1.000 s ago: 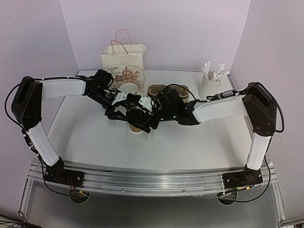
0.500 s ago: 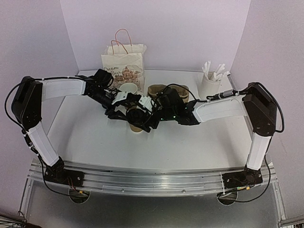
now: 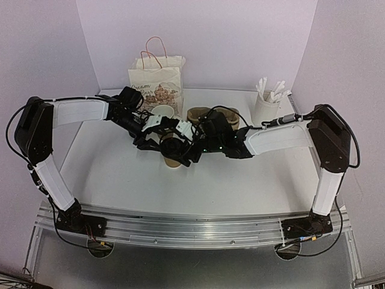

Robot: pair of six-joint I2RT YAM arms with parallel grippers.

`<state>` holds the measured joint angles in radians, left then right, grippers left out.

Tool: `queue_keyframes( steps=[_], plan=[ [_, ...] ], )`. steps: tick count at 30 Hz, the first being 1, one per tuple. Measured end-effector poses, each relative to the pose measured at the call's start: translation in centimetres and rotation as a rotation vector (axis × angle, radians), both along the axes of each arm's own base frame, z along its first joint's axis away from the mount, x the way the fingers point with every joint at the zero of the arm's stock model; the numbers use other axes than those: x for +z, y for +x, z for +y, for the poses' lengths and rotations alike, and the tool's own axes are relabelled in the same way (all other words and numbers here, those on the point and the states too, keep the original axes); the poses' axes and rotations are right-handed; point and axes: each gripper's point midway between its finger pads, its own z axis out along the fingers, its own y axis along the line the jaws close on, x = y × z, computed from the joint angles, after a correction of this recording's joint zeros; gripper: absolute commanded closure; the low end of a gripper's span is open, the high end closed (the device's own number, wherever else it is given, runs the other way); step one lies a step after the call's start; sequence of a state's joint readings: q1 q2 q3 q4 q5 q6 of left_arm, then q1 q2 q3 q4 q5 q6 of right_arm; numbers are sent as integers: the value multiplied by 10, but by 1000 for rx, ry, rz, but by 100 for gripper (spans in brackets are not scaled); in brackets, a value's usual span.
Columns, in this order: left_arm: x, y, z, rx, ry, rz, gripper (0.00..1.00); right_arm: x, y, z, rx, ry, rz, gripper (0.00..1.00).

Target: Pack the takeout coffee

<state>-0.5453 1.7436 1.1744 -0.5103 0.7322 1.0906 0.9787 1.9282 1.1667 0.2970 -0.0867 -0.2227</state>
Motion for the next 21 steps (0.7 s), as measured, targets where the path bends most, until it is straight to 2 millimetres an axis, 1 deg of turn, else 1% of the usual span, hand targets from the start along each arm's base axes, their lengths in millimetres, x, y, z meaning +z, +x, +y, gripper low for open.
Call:
queue_keyframes(
  steps=[3,8,11,16,21],
  plan=[
    [0,1,-1,4,-3,0,34,0,1,0,-5,3,3,12],
    [0,2,-3,24,-11,22,32,2,3,0,-19,13,11,9],
    [5,2,-8,25,-38,35,32,10,5,2,-23,43,1,9],
    [11,-1,-16,8,-91,39,31,21,3,5,-9,78,2,9],
    [13,-2,-15,-15,-107,28,31,27,1,6,-24,102,30,9]
  ],
)
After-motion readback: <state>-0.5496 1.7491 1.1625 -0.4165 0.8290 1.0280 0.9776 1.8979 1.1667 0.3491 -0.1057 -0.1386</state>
